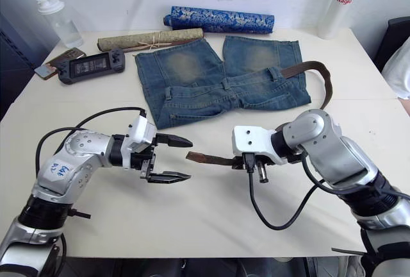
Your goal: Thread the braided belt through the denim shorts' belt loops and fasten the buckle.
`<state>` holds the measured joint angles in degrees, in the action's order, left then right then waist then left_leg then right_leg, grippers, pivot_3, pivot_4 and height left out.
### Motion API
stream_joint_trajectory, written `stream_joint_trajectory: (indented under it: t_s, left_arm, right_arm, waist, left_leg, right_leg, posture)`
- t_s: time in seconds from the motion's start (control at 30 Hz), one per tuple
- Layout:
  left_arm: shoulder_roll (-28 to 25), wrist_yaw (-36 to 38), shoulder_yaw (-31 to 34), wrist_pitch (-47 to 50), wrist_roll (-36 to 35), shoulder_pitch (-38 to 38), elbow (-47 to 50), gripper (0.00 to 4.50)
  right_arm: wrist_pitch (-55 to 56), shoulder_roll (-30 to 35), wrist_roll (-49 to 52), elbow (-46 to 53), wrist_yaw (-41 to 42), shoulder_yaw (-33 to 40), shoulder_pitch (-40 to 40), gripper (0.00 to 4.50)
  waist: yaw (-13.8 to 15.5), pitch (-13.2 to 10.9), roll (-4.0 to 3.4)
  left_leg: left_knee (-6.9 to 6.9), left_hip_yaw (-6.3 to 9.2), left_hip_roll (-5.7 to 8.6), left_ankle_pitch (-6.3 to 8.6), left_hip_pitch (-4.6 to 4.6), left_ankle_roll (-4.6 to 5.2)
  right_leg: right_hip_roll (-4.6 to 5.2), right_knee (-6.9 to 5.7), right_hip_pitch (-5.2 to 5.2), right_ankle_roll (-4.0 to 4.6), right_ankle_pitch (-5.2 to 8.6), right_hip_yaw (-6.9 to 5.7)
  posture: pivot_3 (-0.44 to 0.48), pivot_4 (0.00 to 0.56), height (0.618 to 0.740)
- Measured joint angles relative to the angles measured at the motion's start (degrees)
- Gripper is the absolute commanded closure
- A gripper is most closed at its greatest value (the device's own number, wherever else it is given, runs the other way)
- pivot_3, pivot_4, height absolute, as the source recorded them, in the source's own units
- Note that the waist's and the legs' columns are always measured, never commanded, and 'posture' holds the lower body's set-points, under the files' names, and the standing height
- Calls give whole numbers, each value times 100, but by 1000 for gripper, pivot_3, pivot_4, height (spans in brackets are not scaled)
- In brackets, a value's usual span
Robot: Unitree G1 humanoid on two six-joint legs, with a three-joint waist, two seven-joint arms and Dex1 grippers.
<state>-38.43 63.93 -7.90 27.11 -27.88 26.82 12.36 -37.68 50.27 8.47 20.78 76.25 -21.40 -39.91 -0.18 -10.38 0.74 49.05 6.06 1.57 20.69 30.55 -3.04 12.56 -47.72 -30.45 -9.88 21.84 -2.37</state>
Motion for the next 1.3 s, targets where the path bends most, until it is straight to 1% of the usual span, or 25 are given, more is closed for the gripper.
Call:
stream_joint_trajectory:
  t_s: [0.1,0.17,0.2,0.23,0.27,0.3,0.37,0.4,0.47,0.77,0.83,0.87,0.93,0.97,1.0,1.07,1.1,1.2,1.3]
  left_arm:
    - [141,-7,-2,48,6,74,-125,0]
    - [228,-9,-7,68,6,112,-169,528]
    - [236,-9,-13,66,12,118,-173,704]
    - [252,-9,-23,62,26,125,-178,1245]
    - [276,-9,-32,62,37,125,-186,1643]
    - [303,-9,-44,62,42,125,-189,2210]
    - [348,-8,-53,67,43,125,-189,3134]
    - [352,-7,-54,79,42,125,-189,3781]
    - [352,-1,-54,107,42,124,-189,4470]
    - [351,-6,-41,128,43,125,-189,4470]
    - [351,-13,-28,129,40,125,-188,4500]
    - [352,-23,-29,157,43,125,-196,4500]
    - [364,-57,-29,192,41,124,-198,4500]
    - [364,-65,-29,224,41,123,-199,4500]
    - [364,-74,-27,253,38,114,-198,4500]
    - [405,-194,22,383,-5,40,-191,4500]
    - [443,-274,66,467,-44,-27,-178,4500]
    - [792,-907,527,1258,-639,-307,-62,4500]
    - [1291,-1794,1189,2116,-1468,-483,225,4500]
  right_arm:
    - [-1,0,39,67,-20,0,43,4488]
    - [-3,0,91,118,-31,0,57,4500]
    - [-6,0,106,130,-36,0,59,4500]
    - [-16,0,121,134,-46,0,61,4500]
    - [-35,0,131,137,-55,0,61,4500]
    - [-55,0,147,143,-64,0,61,4500]
    - [-119,0,195,179,-82,0,60,4500]
    - [-138,0,215,195,-92,0,60,4500]
    - [-180,0,233,211,-108,0,59,4500]
    - [-259,3,321,237,-185,25,67,4500]
    - [-248,-18,350,236,-275,105,98,3622]
    - [-195,-121,358,230,-405,207,105,3317]
    - [-89,-281,373,176,-612,361,106,2296]
    - [-78,-303,388,131,-674,413,105,1887]
    - [-82,-313,408,103,-723,452,107,1373]
    - [-228,-445,644,43,-909,835,147,360]
    - [-391,-475,828,15,-982,1104,168,54]
    - [-1628,-623,1902,25,-1344,2539,356,54]
    - [-2745,-649,2907,223,-1584,3646,878,54]
  waist:
    - [2,0,0]
    - [-11,0,0]
    - [-17,0,0]
    - [-18,0,0]
    - [-16,0,0]
    - [-10,0,0]
    - [-2,0,0]
    - [-2,0,0]
    - [-4,0,0]
    - [-4,0,0]
    - [-2,0,0]
    - [-7,0,0]
    - [-6,0,0]
    - [-1,0,0]
    - [0,0,0]
    - [2,0,0]
    - [5,0,0]
    - [18,0,0]
    - [49,1,2]
  left_leg:
    - [0,0,0,0,0,0]
    - [0,0,-1,0,-1,0]
    - [-1,0,-1,0,-1,0]
    - [-1,0,-1,0,-2,0]
    - [-1,0,-1,0,-2,-1]
    - [0,0,-1,-1,-2,-1]
    - [0,0,0,-1,-2,-1]
    - [0,0,0,-1,-2,-1]
    - [0,0,0,-1,-2,-1]
    - [0,0,0,-1,-2,-1]
    - [0,0,0,-1,-2,-1]
    - [0,0,-1,-1,-2,-2]
    - [-1,0,-1,-1,-2,-2]
    - [-1,0,0,-2,-2,-3]
    - [0,0,0,-2,-2,-3]
    - [0,0,3,-2,-1,-3]
    - [0,1,4,-2,-1,-3]
    - [0,8,5,-2,0,-3]
    - [0,22,12,-1,-1,-2]
  right_leg:
    - [0,-1,0,0,0,0]
    - [-1,-1,0,-1,0,0]
    - [-1,-1,0,-1,0,0]
    - [-1,-1,0,-1,0,0]
    - [-1,-1,0,-1,0,0]
    - [-1,-1,0,-1,0,0]
    - [0,-1,0,-1,0,0]
    - [0,-1,0,-1,0,0]
    - [0,-1,0,-1,0,1]
    - [0,-1,0,0,0,1]
    - [0,0,0,-1,0,1]
    - [0,-1,0,-1,0,2]
    - [-1,-2,0,-1,0,2]
    - [0,-2,0,-1,0,2]
    - [0,-1,0,-1,0,2]
    - [2,-2,0,-1,-1,5]
    - [2,-2,0,-1,-1,6]
    - [2,-2,1,-1,-1,6]
    - [0,1,10,0,-1,5]
  posture:
    - [0,150,637]
    - [0,150,637]
    - [0,150,637]
    - [0,150,637]
    - [0,150,637]
    - [0,150,637]
    - [0,150,637]
    - [0,150,637]
    - [0,150,637]
    - [0,150,637]
    - [0,150,637]
    - [0,150,637]
    - [0,150,637]
    - [0,150,637]
    - [0,150,637]
    - [0,150,637]
    - [0,150,637]
    - [0,150,637]
    - [0,150,637]
